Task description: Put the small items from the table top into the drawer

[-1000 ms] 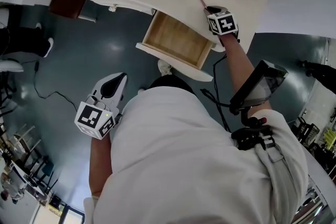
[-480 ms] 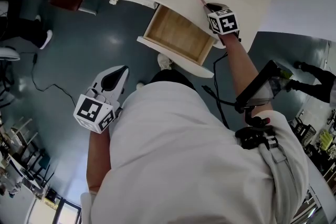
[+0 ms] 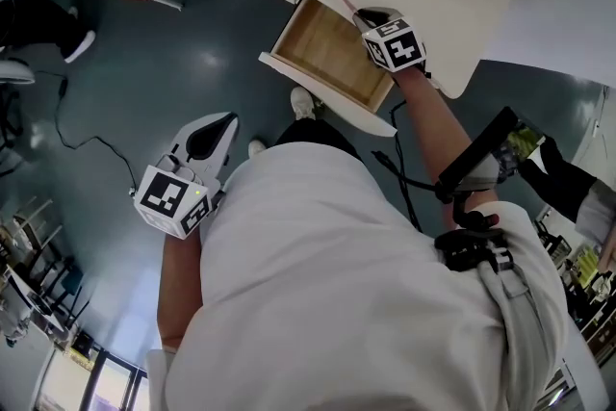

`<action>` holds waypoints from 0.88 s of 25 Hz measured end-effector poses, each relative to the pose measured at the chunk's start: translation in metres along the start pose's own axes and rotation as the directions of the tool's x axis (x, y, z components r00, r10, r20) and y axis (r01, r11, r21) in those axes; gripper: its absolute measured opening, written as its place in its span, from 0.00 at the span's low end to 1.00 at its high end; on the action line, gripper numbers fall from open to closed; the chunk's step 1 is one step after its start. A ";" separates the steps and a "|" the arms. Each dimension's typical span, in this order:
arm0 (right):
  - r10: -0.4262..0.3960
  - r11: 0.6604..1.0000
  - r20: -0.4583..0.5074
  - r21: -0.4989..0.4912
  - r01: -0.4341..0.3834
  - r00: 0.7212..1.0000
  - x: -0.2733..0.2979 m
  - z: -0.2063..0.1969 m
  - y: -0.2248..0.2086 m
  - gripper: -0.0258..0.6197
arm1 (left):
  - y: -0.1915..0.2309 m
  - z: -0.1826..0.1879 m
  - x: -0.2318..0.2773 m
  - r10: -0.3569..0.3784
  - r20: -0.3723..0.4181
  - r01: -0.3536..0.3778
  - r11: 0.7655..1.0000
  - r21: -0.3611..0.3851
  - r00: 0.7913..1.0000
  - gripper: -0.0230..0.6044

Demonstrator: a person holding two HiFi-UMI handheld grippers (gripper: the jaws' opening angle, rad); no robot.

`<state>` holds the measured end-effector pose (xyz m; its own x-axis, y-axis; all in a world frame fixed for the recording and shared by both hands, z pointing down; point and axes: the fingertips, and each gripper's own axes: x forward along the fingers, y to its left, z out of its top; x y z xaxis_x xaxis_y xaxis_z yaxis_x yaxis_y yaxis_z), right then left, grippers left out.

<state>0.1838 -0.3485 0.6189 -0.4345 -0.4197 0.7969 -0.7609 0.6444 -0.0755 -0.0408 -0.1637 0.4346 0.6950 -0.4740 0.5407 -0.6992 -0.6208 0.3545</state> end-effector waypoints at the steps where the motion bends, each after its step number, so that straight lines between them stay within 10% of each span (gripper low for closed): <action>1: 0.010 1.000 -0.003 -0.009 -0.010 1.000 0.002 0.000 0.007 0.11 | 0.001 -0.001 -0.002 0.004 0.001 -0.004 1.000 -0.003 1.000 0.04; 22: 0.094 0.983 -0.135 -0.147 -0.113 0.986 0.055 -0.051 0.080 0.11 | 0.000 -0.019 -0.024 0.067 -0.001 -0.066 0.997 -0.051 0.998 0.04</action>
<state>0.1235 -0.2876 0.6867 -0.4350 -0.2677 0.8597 -0.6280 0.7745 -0.0765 -0.0604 -0.1403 0.4366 0.6467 -0.5133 0.5642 -0.7515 -0.5555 0.3560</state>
